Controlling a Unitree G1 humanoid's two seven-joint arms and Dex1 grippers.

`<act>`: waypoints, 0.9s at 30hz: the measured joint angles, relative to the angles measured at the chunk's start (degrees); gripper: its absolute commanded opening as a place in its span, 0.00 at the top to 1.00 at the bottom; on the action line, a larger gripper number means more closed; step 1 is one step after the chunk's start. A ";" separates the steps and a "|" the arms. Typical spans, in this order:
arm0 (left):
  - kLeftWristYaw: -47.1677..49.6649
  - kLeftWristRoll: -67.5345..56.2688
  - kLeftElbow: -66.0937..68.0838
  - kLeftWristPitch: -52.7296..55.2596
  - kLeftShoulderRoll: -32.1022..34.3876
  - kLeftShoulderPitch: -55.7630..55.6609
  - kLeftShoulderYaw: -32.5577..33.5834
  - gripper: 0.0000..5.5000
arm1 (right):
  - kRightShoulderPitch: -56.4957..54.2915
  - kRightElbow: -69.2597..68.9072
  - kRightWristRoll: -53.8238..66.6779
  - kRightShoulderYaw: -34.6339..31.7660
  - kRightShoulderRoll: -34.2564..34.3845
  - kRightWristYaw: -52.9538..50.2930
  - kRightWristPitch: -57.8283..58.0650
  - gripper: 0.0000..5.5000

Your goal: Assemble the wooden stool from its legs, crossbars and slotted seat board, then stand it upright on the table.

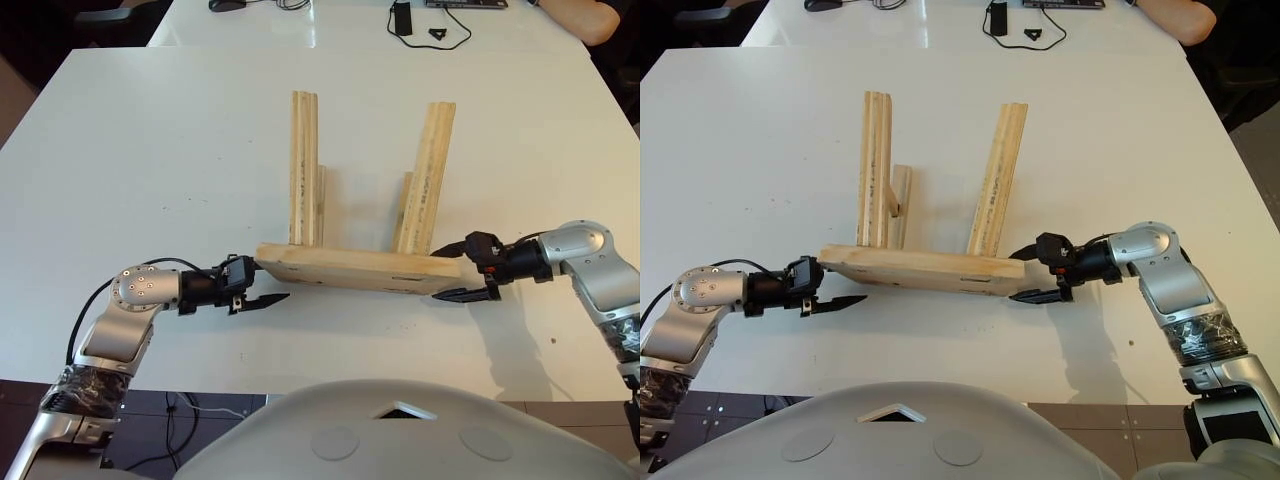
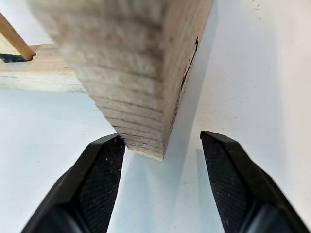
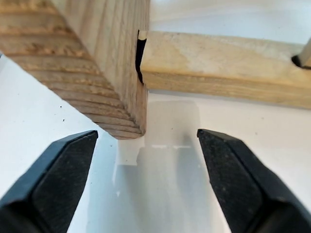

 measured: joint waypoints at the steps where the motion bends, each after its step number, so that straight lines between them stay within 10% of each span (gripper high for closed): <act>1: -0.05 -0.01 -1.18 0.41 0.40 0.84 0.02 0.61 | 1.19 -0.81 -0.01 -0.01 -0.49 0.28 -0.29 0.31; 8: -0.51 -1.35 -4.70 2.47 0.46 1.61 -0.36 0.76 | 4.35 -2.04 -0.71 -0.40 -0.90 -2.50 -1.25 0.31; 27: -1.91 -1.30 -4.19 3.22 0.74 0.16 -0.68 0.77 | 5.71 -2.22 -0.89 -0.25 0.56 -5.14 -2.16 0.76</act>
